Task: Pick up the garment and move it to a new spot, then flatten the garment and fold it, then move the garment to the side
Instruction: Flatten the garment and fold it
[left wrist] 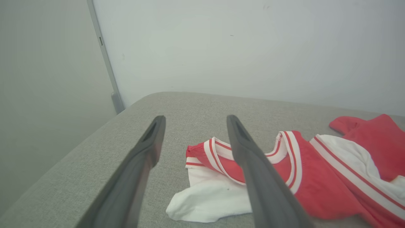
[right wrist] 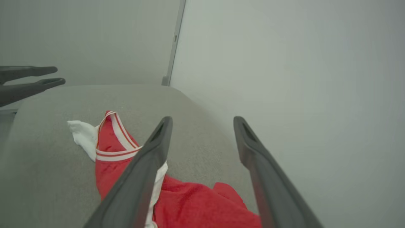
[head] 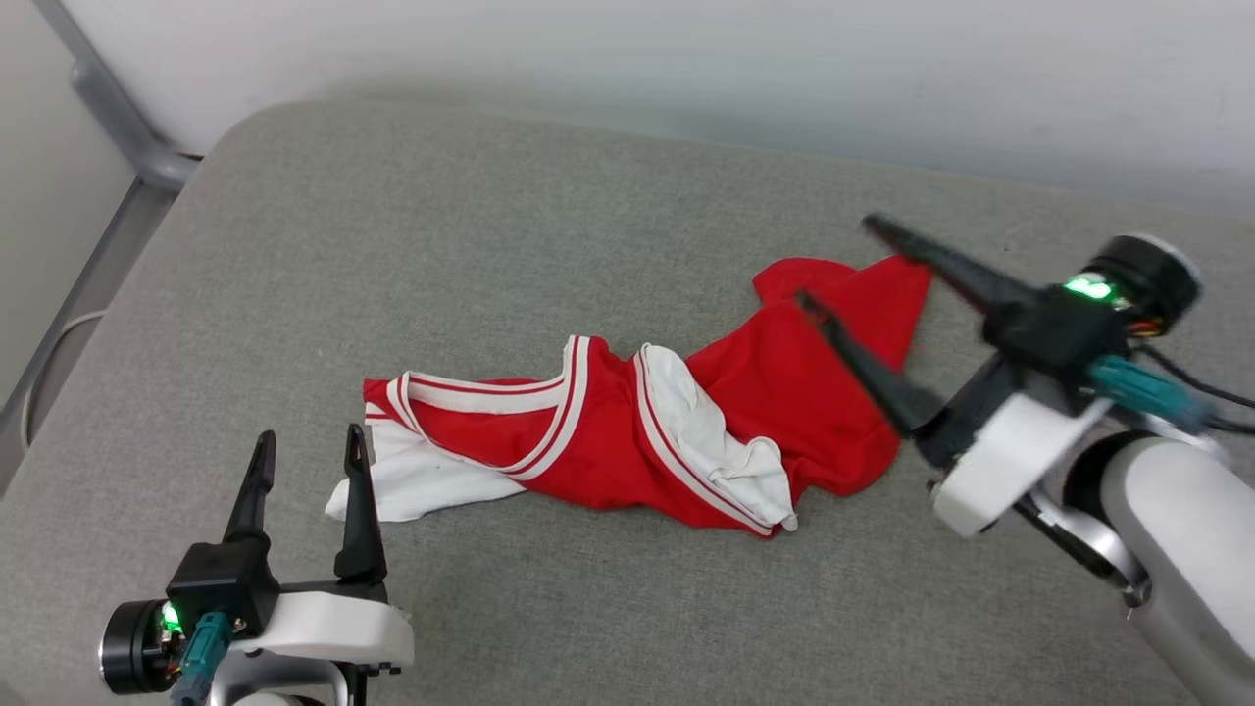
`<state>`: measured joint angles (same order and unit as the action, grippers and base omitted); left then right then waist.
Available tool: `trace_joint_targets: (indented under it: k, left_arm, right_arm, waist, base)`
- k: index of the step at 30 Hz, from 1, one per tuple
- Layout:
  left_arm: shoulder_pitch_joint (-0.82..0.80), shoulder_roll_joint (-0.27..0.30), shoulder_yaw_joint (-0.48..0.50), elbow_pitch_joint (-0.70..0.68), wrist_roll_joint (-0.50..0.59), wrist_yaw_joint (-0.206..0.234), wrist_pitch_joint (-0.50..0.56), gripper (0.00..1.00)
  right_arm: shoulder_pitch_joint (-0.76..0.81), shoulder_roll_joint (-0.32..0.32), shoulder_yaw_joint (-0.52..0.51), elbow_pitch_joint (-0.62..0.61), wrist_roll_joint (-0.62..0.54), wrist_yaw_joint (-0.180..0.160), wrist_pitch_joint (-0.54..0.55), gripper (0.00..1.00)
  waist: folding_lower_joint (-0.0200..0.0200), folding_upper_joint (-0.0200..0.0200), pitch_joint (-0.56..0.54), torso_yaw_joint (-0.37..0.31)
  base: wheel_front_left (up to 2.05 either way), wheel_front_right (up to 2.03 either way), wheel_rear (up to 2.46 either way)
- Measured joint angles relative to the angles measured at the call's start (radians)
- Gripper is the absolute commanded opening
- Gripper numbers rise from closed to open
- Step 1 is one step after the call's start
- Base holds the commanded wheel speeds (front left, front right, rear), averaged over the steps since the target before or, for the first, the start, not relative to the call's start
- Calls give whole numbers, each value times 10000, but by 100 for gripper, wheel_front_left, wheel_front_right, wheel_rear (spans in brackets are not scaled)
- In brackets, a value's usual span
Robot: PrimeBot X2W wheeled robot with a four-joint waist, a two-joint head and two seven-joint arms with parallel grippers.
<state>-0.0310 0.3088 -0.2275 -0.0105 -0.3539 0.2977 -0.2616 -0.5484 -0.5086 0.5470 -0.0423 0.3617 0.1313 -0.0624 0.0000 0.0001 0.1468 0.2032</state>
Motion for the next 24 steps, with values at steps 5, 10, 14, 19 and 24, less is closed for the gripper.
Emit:
trace_joint_targets:
  k: [5,10,14,19,24]
  left_arm:
    - [0,-639,468,-33,610,-451,-10,100]
    - [-27,-1254,832,-19,1089,-874,-13,100]
    - [-128,-1695,1099,10,1413,-1179,-12,100]
    - [-340,-2268,1377,17,1797,-1593,-12,100]
    - [-546,-2497,1394,25,1889,-1745,-13,100]
  right_arm:
    - [-1418,-1060,2763,-46,1896,2,2263,100]
    - [-2819,-1806,5127,-42,3126,2,4004,100]
    - [-3767,-1998,6665,92,3870,2,5112,100]
    - [-4498,-1958,7306,330,4186,2,6600,100]
    - [-4000,-1707,7331,320,3829,0,7634,100]
  waist:
    - [0,0,265,251]
    - [0,0,592,491]
    - [1,0,886,689]
    - [1,-1,1458,1102]
    - [1,-1,1934,1433]
  base:
    - [0,0,0]
    - [0,0,0]
    - [0,0,0]
    - [0,0,0]
    - [0,0,0]
